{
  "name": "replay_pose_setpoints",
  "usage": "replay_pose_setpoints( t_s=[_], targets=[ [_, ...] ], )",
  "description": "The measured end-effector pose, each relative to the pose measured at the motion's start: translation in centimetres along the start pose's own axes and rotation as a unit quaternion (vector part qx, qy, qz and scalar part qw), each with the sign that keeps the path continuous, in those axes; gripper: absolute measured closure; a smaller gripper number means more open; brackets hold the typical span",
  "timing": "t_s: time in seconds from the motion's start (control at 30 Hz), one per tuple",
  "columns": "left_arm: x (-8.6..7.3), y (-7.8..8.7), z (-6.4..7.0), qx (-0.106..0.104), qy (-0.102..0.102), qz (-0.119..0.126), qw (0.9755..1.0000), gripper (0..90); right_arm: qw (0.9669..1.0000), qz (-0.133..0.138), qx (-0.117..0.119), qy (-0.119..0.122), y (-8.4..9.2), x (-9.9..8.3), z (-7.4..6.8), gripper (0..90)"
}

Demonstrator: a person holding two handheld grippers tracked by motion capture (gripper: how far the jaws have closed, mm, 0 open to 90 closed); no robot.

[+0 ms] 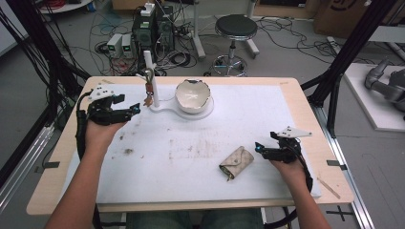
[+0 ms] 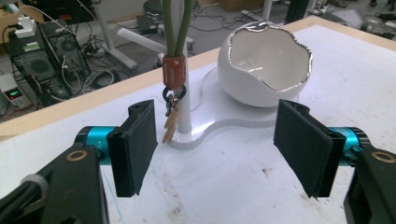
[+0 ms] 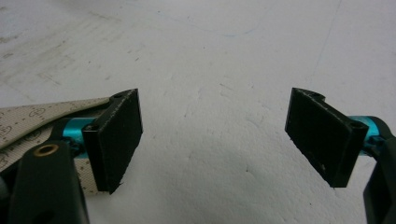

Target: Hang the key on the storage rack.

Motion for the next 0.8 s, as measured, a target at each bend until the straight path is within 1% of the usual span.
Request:
replay_pose_setpoints(
  t_s=[0.1,0.17,0.23,0.3,0.47,0.57,0.67,0.73,0.8],
  targets=[
    [-0.7,0.5,0.3,-0.007,0.005,-0.006,0.9999,28.0,1.0000,-0.001,0.003,0.004,-0.1,0.1,-0.1,19.3],
    [-1.2,0.7,0.5,-0.012,0.009,-0.003,0.9999,26.9,1.0000,-0.001,0.004,0.003,-0.2,0.1,-0.2,19.3],
    [-1.9,1.0,0.8,-0.019,0.018,0.000,0.9996,26.5,1.0000,-0.002,0.004,0.003,-0.2,0.1,-0.2,19.3],
    [-2.6,1.2,1.2,-0.024,0.018,-0.001,0.9996,25.8,1.0000,-0.002,0.005,0.003,-0.2,0.1,-0.2,19.3],
    [-4.1,1.9,1.8,-0.025,0.023,-0.001,0.9994,24.3,1.0000,0.003,0.007,0.003,-0.1,0.3,-0.2,19.3],
    [-4.9,2.2,2.4,-0.034,0.019,-0.010,0.9992,23.8,0.9999,0.008,0.006,0.001,-0.2,0.4,-0.1,19.3],
    [-5.5,2.4,2.9,-0.040,0.010,-0.010,0.9991,22.4,1.0000,0.008,0.004,-0.001,-0.3,0.5,0.0,19.3],
    [-5.9,2.5,2.9,-0.045,0.008,-0.013,0.9989,21.9,1.0000,0.006,0.003,-0.002,-0.4,0.4,0.0,19.3],
    [-6.2,2.7,2.8,-0.046,0.010,-0.010,0.9989,20.5,1.0000,0.005,0.002,-0.001,-0.4,0.4,0.0,19.3]
  ],
)
Point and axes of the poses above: each handheld gripper's, and its own axes: y roughly backward along the jaws, x roughly out of its top, z roughly to its right, the point moved 4 cm from there along -y, roughly forward along the jaws, and after that the axes turned 15 degrees about z, right-handed, at the moved point
